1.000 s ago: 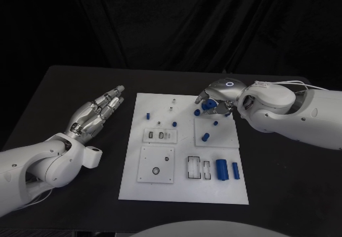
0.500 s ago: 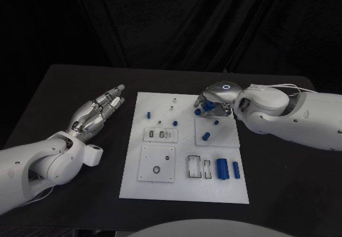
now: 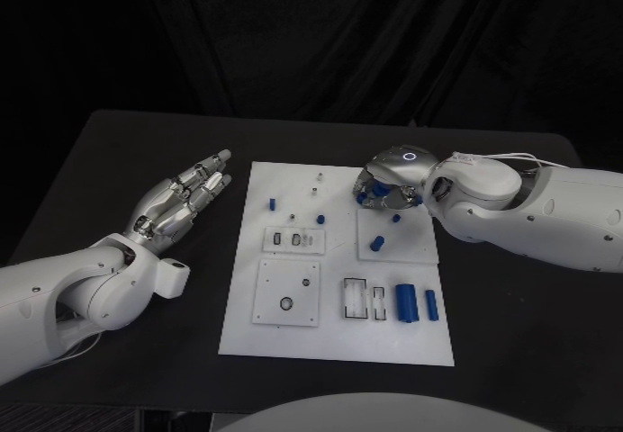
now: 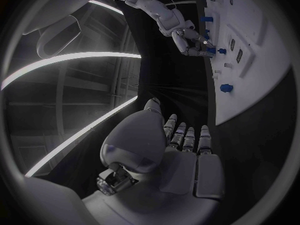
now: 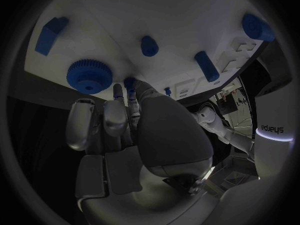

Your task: Assemble the parts on the task board

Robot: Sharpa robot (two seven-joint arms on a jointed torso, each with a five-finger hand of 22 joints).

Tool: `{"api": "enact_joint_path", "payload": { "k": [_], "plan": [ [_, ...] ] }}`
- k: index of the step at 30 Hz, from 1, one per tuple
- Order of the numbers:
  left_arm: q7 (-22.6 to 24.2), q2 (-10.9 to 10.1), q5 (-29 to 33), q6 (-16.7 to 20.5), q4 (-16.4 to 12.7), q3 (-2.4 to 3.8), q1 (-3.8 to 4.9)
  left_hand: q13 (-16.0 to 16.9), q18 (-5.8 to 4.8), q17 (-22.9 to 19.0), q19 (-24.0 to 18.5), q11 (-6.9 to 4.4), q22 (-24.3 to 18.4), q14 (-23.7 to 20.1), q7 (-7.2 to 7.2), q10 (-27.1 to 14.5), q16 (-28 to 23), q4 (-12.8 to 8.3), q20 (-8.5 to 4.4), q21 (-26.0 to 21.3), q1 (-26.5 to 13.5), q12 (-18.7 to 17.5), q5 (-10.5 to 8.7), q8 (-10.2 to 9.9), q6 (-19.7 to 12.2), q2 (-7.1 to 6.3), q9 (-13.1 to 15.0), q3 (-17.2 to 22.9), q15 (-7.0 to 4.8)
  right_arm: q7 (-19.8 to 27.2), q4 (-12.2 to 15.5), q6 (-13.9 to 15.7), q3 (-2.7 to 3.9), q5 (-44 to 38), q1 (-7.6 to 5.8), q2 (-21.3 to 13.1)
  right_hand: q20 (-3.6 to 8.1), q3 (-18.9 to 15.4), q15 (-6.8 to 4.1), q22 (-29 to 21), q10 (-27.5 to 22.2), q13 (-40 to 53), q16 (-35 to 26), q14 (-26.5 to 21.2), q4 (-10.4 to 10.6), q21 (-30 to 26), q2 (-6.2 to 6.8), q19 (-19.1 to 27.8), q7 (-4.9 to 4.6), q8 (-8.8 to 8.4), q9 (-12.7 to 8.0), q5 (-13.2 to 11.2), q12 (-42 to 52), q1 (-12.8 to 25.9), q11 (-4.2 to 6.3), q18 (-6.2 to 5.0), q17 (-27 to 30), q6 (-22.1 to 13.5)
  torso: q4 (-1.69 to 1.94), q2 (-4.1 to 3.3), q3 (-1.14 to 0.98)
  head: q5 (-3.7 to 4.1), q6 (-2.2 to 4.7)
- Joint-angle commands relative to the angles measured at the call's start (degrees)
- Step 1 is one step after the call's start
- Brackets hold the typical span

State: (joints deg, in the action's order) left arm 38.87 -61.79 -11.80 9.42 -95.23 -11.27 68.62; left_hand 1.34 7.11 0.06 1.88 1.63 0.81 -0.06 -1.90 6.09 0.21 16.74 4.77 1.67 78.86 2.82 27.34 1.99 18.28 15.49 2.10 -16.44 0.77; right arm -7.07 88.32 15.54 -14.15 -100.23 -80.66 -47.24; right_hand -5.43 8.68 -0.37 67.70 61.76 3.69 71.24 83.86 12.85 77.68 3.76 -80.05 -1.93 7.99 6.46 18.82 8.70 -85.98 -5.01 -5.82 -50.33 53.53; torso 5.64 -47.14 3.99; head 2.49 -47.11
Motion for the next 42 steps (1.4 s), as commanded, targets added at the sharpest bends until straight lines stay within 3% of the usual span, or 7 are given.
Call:
{"api": "enact_joint_path", "payload": {
  "k": [1,9,13,21,29,38,42],
  "plan": [
    [13.21,0.19,-0.18,-1.69,0.2,-0.05,0.09,-0.03,0.86,-0.06,0.08,0.48,-0.01,0.06,1.57,0.13,-0.21,-0.21,0.61,-0.12,1.93,-0.14,2.24,0.25,0.83,-0.15,0.11,0.91,0.67,0.36,-0.31,1.75,0.02,-0.51,0.37,0.35,-0.5,0.54,0.34,0.17,0.52,0.08,0.34,-0.15,-0.02,0.25,-0.1,-0.07,-0.07,0.33,0.14,0.16,-0.25,-0.75,0.05,0.94,-0.12,0.63,-0.14,0.02,0.01,-0.16,-0.16],
    [12.47,0.24,-0.18,-2.26,0.65,-0.23,0.08,-0.05,0.84,-0.06,0.08,0.73,0.0,0.06,2.26,0.03,-0.21,-0.17,0.87,-0.11,2.96,-0.16,3.01,0.28,1.22,-0.15,0.13,1.41,0.97,1.53,-0.41,5.33,0.03,-0.51,0.82,0.6,1.11,3.23,-1.68,0.98,7.13,0.31,0.33,-0.14,-1.15,0.46,0.31,-0.07,-2.04,4.76,4.12,0.25,0.87,-1.9,2.45,1.0,-0.55,9.53,-0.02,-0.01,-0.14,0.06,-0.13],
    [12.26,0.13,-0.18,-2.43,0.59,-0.29,0.08,-0.07,0.83,-0.06,0.1,0.79,0.01,0.06,2.4,-0.07,-0.21,-0.21,0.98,-0.09,3.27,-0.19,3.25,0.26,1.19,-0.14,0.12,1.57,1.08,1.99,0.27,8.68,0.05,-0.51,0.7,0.25,1.66,3.71,-2.07,1.05,9.32,0.29,-0.02,-0.2,-1.94,0.34,0.45,0.01,-2.63,5.87,5.73,0.25,0.83,-2.29,3.0,1.03,-0.32,10.85,0.01,-0.01,-0.2,-0.15,-0.07],
    [11.97,0.13,-0.18,-2.53,0.44,-0.33,0.08,-0.08,0.82,-0.06,0.14,0.8,0.02,0.06,2.75,-0.15,-0.21,-0.25,1.23,-0.07,3.83,-0.22,3.68,0.26,1.28,-0.16,0.12,1.86,1.34,1.7,2.04,11.22,0.09,-0.5,-2.57,0.19,1.98,4.5,-2.41,1.23,11.65,0.13,-0.47,-0.22,-2.51,0.16,0.82,0.13,-2.87,6.68,7.91,-0.72,-0.06,-2.4,3.5,1.04,-0.19,11.12,-0.25,-0.01,-0.05,-0.95,-0.18],
    [11.84,0.4,-0.18,-2.45,0.65,-0.39,0.08,-0.08,0.82,-0.06,0.07,0.83,-0.01,0.06,2.8,-0.19,-0.21,-0.26,1.32,-0.12,4.0,-0.23,3.83,0.27,1.36,-0.17,0.13,1.95,1.43,1.61,-0.25,7.37,0.09,3.04,-5.15,3.75,1.94,5.37,-2.28,1.47,11.47,0.03,-0.7,-0.16,-2.76,0.11,0.91,0.13,-3.15,6.46,9.14,0.1,-1.62,-2.43,3.25,1.09,-0.22,10.2,-0.08,-0.08,0.16,-0.87,-0.28],
    [11.62,0.79,-0.18,-2.56,0.71,-0.43,0.08,-0.08,0.81,-0.06,0.06,0.83,-0.01,0.06,2.85,-0.2,-0.21,-0.26,1.4,-0.12,4.12,-0.23,3.9,0.28,1.4,-0.17,0.14,2.01,1.5,1.71,-5.51,3.17,0.09,4.73,-4.51,9.12,1.79,5.51,-2.03,1.61,10.96,0.02,-0.81,-0.18,-2.71,0.1,1.06,0.14,-3.22,6.21,9.63,-0.35,-2.45,-2.04,2.91,1.11,-0.22,9.65,0.19,-0.03,0.3,-0.75,-0.31],
    [11.55,0.78,-0.18,-2.53,0.63,-0.44,0.08,-0.08,0.82,-0.06,0.11,0.81,0.01,0.06,3.07,-0.22,-0.21,-0.26,1.52,-0.08,4.33,-0.23,4.04,0.29,1.52,-0.14,0.15,2.15,1.62,1.46,-6.95,1.1,0.09,4.89,-4.28,10.65,1.58,5.72,-1.77,1.68,10.44,0.02,-0.93,-0.22,-2.67,0.07,1.05,0.17,-3.26,5.84,10.0,-0.95,-3.22,-1.77,2.6,1.12,-0.14,9.04,0.17,-0.09,0.11,-0.92,-0.27]
  ]
}}
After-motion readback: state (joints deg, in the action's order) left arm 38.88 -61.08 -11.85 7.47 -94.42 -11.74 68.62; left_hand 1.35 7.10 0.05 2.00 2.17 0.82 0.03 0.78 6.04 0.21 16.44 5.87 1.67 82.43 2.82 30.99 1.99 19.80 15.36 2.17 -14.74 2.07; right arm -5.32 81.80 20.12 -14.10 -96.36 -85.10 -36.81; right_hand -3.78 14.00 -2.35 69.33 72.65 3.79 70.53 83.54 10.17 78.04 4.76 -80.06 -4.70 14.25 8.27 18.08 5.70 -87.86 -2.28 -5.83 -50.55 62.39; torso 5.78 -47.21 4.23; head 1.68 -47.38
